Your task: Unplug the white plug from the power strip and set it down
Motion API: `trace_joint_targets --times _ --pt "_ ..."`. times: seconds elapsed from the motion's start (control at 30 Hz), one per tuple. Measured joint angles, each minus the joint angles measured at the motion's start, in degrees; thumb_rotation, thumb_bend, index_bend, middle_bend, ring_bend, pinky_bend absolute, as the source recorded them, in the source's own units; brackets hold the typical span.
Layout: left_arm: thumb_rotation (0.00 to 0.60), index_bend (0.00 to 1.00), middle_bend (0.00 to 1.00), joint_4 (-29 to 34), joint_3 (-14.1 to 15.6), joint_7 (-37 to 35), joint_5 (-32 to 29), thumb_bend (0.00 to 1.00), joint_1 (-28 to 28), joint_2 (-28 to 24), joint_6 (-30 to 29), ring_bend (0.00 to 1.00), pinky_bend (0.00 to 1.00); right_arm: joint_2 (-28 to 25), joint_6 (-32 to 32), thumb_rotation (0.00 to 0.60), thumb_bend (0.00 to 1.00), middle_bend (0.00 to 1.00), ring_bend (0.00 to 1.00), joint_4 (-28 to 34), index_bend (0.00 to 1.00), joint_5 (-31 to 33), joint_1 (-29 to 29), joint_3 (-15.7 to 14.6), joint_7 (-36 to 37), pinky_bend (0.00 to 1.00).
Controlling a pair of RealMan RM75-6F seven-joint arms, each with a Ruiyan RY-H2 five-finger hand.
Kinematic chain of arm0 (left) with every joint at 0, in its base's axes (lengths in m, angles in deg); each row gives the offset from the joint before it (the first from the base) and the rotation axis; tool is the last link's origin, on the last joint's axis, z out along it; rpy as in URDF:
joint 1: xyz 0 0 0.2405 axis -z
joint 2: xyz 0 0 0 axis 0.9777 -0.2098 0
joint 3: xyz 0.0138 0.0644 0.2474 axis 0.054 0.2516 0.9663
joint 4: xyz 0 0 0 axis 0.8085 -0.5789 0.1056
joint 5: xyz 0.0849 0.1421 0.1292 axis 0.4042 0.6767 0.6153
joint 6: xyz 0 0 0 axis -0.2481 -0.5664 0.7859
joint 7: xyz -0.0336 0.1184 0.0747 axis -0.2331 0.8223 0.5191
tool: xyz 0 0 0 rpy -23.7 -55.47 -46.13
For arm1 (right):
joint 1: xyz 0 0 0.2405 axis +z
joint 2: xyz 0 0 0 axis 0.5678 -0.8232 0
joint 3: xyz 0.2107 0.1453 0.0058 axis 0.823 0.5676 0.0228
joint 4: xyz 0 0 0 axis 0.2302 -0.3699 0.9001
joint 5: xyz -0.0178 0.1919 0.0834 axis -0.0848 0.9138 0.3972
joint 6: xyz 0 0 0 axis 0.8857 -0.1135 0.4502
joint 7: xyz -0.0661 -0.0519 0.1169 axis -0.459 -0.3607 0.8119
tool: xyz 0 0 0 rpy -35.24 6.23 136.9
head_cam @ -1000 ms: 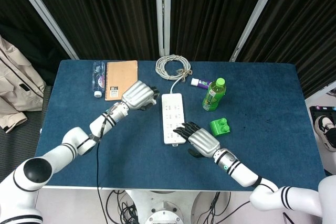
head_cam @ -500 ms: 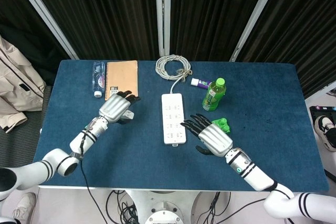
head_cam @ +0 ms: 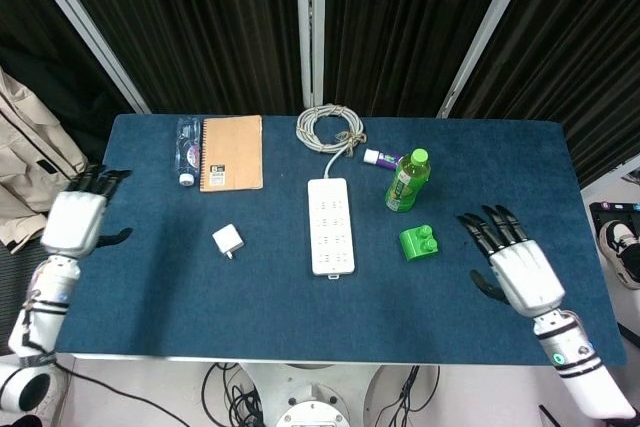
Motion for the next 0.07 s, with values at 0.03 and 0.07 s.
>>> trace_joint_targets --times 0.03,0.07 --pt "0.600 0.16 0.20 1.24 0.52 0.69 -0.20 0.12 -1.98 -0.80 -1.75 0.10 0.17 -0.22 -1.05 0.600 0.26 0.12 0.00 0.02 0.01 0.39 -1.22 -0.25 0.37 0.00" --pt "0.600 0.16 0.20 2.10 0.93 1.19 -0.27 0.12 -3.39 -1.18 -2.99 0.10 0.16 -0.36 -2.32 0.600 0.26 0.12 0.00 -0.06 0.01 0.82 -2.75 -0.57 1.02 0.00"
